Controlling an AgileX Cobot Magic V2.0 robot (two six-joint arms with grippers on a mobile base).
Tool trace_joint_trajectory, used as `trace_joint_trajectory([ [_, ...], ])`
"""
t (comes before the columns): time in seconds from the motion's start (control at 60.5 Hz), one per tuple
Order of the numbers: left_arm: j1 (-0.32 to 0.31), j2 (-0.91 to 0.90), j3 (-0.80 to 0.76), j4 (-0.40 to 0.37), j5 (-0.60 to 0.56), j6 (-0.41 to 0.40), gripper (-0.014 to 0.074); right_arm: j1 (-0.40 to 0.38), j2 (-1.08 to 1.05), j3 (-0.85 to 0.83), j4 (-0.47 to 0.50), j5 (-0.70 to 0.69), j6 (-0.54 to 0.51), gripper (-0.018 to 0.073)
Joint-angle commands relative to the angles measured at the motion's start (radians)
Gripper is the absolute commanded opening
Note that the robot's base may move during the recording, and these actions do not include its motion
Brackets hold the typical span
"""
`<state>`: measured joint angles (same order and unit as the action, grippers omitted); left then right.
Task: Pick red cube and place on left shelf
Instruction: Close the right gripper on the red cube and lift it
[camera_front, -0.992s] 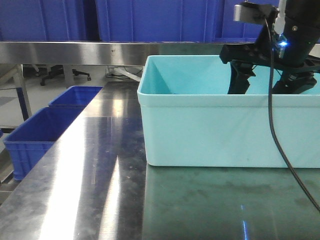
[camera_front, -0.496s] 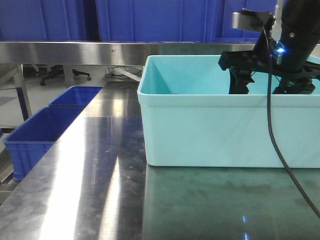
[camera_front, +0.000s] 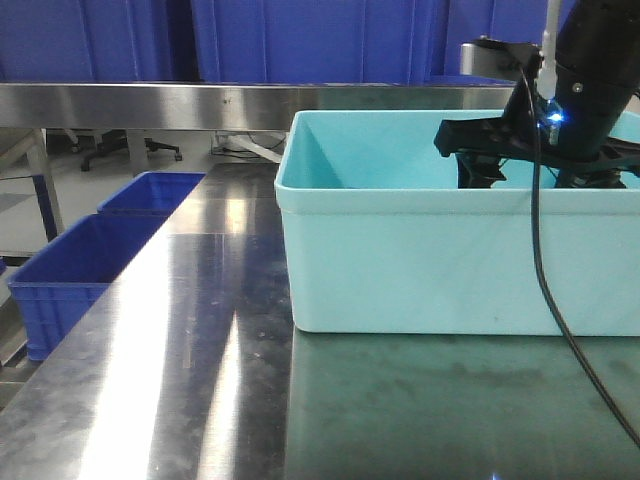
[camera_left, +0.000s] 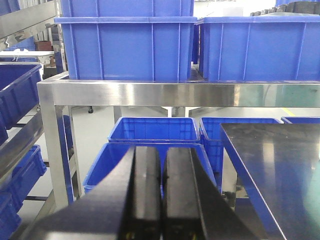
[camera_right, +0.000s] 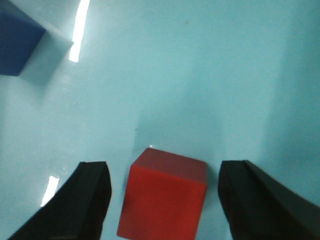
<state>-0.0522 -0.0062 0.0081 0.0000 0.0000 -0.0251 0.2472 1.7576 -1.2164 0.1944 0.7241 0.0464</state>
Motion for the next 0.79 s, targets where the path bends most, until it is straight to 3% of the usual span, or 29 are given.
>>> trace_joint_trajectory([
  [0.0,0.0,-0.015,0.025,0.0,-0.083,0.0,0.0102,0.002,-0.041,-0.035,0.008,-0.025,-0.007,0.0565],
  [0.347,0.0,-0.015,0.025,0.0,-0.083,0.0,0.0102,0.002,-0.035,-0.035,0.007,-0.026,-0.007,0.0557],
  [0.48,0.0,-0.015,0.025,0.0,-0.083,0.0,0.0102,0.002,-0.035,-0.035,0.007,-0.027,-0.007,0.0389],
  [0.645,0.0,-0.015,0.025,0.0,-0.083,0.0,0.0102,0.002,-0.051,-0.055,0.007,-0.027,-0.007,0.0025],
  [0.777,0.0,-0.015,0.025,0.0,-0.083,0.0,0.0102,0.002,-0.113,-0.079,0.007,-0.058,-0.007,0.0038],
])
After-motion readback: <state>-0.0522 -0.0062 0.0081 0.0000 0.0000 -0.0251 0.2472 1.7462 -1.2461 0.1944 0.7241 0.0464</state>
